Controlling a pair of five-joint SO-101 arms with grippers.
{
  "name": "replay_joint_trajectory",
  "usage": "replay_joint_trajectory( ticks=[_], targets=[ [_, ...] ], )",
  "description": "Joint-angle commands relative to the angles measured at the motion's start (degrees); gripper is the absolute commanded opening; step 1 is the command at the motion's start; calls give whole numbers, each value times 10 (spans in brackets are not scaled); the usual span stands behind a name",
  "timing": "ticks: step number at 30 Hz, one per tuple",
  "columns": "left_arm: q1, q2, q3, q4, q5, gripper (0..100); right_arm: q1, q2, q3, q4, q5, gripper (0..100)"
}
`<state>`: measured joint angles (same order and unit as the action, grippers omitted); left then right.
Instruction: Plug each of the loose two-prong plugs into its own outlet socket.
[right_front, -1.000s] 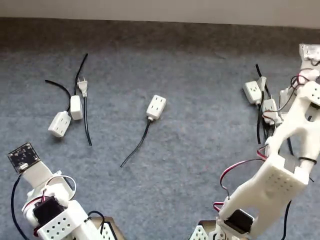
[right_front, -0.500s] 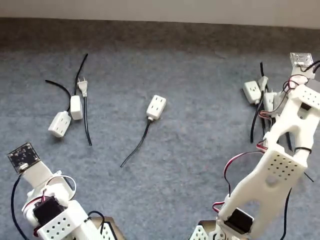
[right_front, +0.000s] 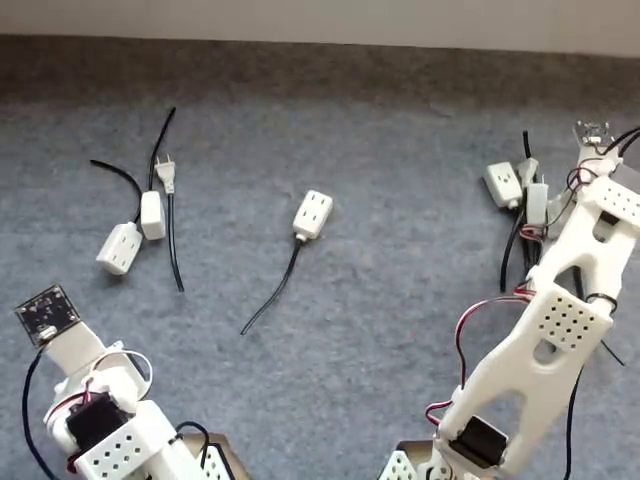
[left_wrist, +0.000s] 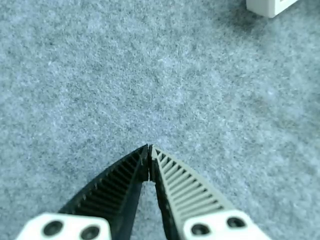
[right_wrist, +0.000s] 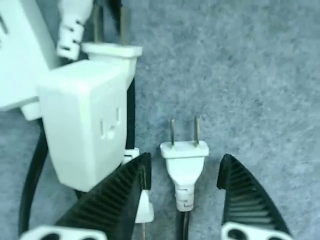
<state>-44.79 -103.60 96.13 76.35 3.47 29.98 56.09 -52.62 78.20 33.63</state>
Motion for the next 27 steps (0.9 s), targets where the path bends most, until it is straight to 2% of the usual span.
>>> replay_joint_trajectory(
  ticks=[1,3,8,18,22,27],
  targets=[
    [-6,-3,9,4,4,28,4,-5,-22,26,8,219],
    [-6,-3,9,4,4,28,5,-7,-22,43,8,205],
    [-6,-3,9,4,4,28,5,-10,-23,56,9,74],
    [-6,-3,9,4,4,28,18,-20,-46,26,7,58],
    [-6,-3,9,4,4,28,19,-52,-134,87,7,58],
    [-6,-3,9,4,4,28,-12,-96,-273,215,7,58]
  ],
)
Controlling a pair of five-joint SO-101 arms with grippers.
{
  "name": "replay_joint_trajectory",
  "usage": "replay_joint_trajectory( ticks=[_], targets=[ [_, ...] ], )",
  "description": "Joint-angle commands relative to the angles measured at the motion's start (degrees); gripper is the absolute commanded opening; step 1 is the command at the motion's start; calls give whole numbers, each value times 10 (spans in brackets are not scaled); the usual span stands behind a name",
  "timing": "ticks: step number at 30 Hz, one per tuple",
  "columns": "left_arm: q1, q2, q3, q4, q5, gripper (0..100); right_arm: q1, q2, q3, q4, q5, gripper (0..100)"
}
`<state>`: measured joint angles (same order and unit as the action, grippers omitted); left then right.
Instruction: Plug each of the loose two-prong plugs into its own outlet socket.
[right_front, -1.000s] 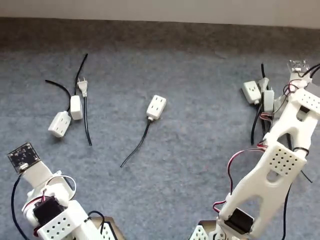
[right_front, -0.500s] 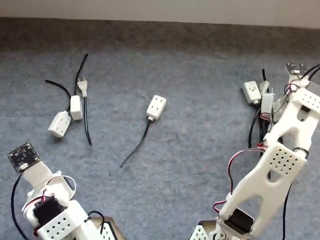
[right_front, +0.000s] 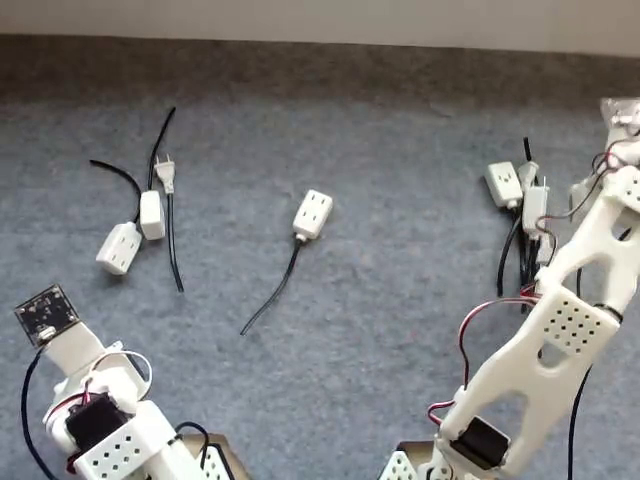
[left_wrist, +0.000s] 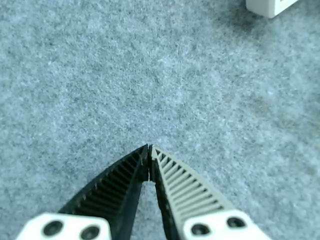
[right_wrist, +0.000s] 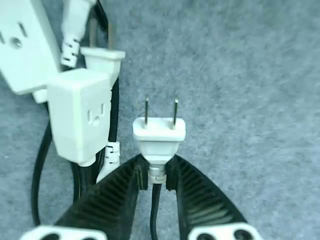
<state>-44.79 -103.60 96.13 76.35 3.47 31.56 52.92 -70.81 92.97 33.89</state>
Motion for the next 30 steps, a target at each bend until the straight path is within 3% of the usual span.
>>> replay_joint_trajectory(
  ticks=[1,7,13,17,23,30],
  targets=[
    [-6,-3,9,4,4,28,-39,-73,-110,85,4,58],
    [-6,-3,9,4,4,28,-95,-142,-95,82,-98,58],
    [-6,-3,9,4,4,28,-192,-313,56,82,-267,59],
    [-6,-3,9,4,4,28,-320,-452,216,81,-343,59],
    [-6,-3,9,4,4,28,-534,-546,388,45,-535,59],
    [-6,-3,9,4,4,28,-752,-510,458,-105,-516,60]
  ],
)
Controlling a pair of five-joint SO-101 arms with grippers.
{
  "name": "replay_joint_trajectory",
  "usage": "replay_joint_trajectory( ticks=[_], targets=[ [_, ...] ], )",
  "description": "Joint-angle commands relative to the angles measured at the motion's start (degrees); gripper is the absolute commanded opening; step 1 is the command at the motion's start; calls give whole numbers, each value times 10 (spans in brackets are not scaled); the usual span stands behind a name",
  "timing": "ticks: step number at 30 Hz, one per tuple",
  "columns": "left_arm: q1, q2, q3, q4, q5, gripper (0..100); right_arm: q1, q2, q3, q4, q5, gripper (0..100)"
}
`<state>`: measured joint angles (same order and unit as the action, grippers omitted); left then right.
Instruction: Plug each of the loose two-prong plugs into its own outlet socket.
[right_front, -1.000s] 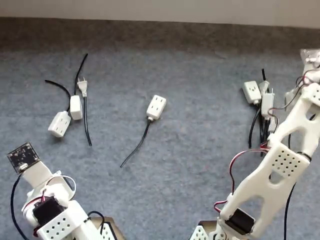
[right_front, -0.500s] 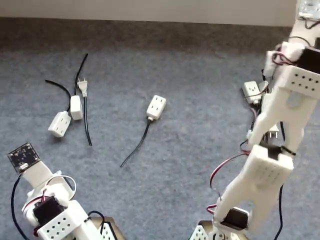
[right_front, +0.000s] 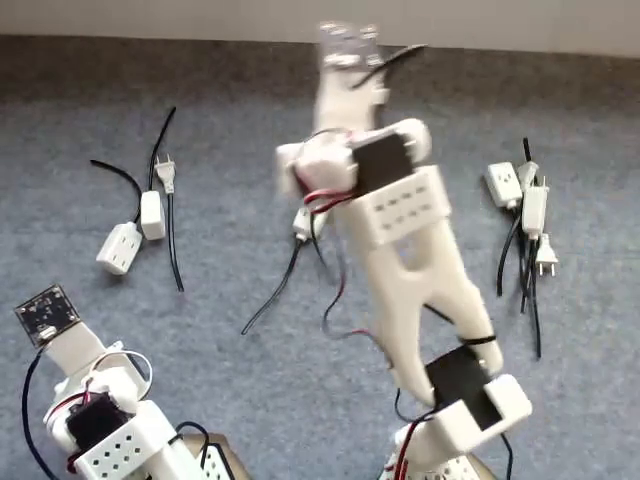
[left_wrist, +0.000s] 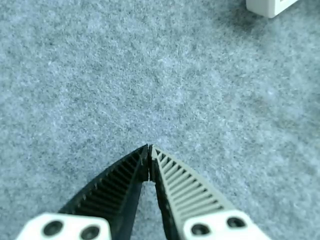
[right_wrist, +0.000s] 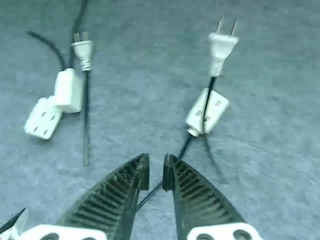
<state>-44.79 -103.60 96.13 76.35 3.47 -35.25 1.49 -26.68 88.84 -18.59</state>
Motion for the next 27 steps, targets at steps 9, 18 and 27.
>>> replay_joint_trajectory(
  ticks=[9,18,27],
  targets=[
    [-6,-3,9,4,4,28,-139,205,15,-191,-28,59],
    [-6,-3,9,4,4,28,-112,284,-211,-118,-41,222],
    [-6,-3,9,4,4,28,-92,223,-637,125,185,270]
  ],
)
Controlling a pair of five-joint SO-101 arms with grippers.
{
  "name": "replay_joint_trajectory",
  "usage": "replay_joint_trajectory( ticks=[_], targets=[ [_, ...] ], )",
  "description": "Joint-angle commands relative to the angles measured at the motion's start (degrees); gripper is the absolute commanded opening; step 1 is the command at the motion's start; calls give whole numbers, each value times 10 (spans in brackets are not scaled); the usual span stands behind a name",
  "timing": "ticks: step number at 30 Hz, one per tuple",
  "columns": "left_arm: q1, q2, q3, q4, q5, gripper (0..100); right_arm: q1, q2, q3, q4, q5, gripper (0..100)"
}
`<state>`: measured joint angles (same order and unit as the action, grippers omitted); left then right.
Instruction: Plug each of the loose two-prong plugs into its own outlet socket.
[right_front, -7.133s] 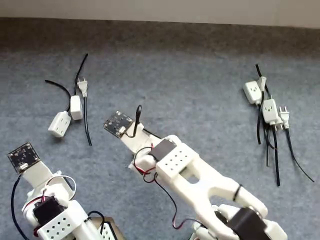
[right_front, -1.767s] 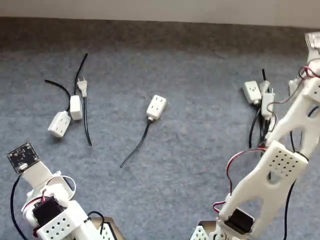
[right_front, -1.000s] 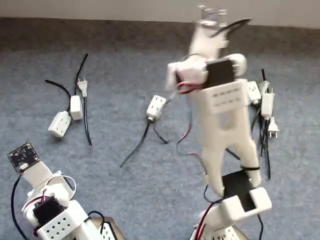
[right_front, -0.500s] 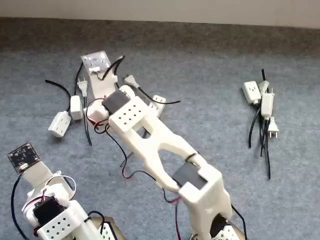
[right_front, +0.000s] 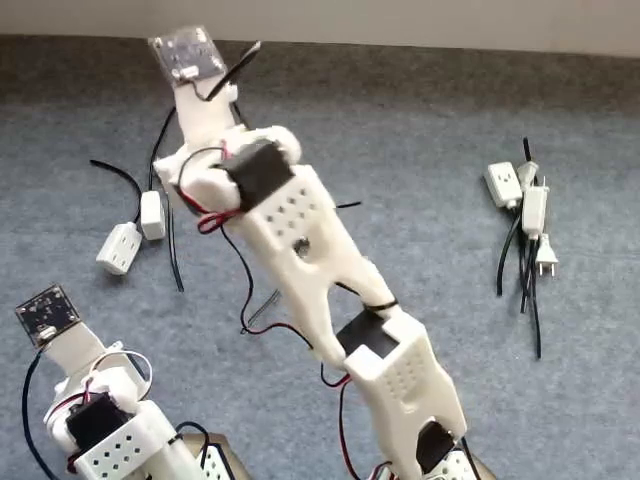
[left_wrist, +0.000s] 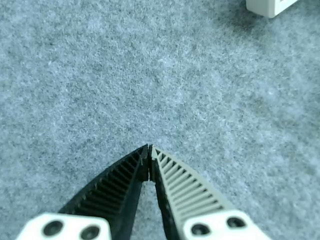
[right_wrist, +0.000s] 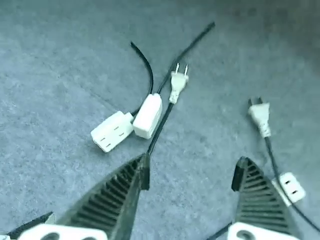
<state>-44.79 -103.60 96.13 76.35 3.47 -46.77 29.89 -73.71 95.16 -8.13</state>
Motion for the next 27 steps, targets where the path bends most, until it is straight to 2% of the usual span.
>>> replay_joint_trajectory(
  ticks=[1,5,9,12,19,23,27],
  targets=[
    [-6,-3,9,4,4,28,47,-75,-198,60,91,270],
    [-6,-3,9,4,4,28,191,-138,-205,59,93,270],
    [-6,-3,9,4,4,28,325,-179,-135,60,91,270],
    [-6,-3,9,4,4,28,385,-215,-47,59,91,270],
    [-6,-3,9,4,5,28,422,-322,187,57,97,270],
    [-4,-3,9,4,5,28,422,-360,269,55,164,270],
    [52,-3,9,4,5,28,430,-361,299,43,172,270]
  ],
)
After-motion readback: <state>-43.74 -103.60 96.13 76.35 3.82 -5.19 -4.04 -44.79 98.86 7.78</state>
